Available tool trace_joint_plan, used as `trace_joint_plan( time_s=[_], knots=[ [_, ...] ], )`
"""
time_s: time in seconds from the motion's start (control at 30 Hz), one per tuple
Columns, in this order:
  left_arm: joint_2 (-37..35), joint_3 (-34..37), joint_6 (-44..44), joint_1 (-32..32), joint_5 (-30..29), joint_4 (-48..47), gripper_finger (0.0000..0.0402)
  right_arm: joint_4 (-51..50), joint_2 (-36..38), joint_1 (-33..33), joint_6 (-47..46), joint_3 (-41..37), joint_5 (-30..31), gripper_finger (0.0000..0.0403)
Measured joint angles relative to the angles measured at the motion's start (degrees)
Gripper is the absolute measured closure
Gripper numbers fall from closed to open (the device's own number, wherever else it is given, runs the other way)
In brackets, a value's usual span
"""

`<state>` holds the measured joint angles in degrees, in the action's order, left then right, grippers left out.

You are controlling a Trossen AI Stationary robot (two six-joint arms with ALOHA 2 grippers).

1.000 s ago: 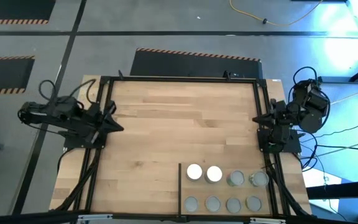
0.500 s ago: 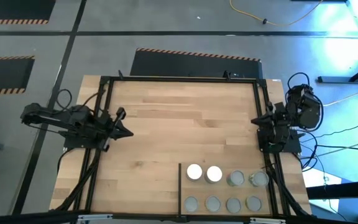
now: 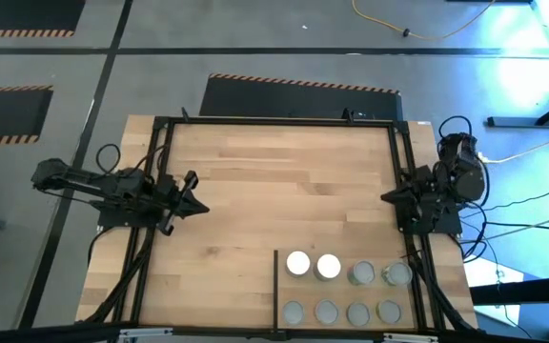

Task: Pick and place cans onto a shelf
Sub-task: Return to Home Position

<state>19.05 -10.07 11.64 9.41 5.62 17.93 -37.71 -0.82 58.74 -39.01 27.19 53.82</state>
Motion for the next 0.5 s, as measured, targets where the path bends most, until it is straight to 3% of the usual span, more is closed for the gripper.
trace_joint_plan(
  time_s=[0.2,0.5],
  knots=[
    [0.0,3.4,0.0,0.0,2.4,5.3,0.0402,9.5,0.0,0.0,4.6,-6.7,-0.1,0.0402],
    [0.0,8.9,1.3,0.0,3.1,6.8,0.0402,14.4,0.0,0.0,6.4,-13.7,-1.4,0.0402]
  ],
)
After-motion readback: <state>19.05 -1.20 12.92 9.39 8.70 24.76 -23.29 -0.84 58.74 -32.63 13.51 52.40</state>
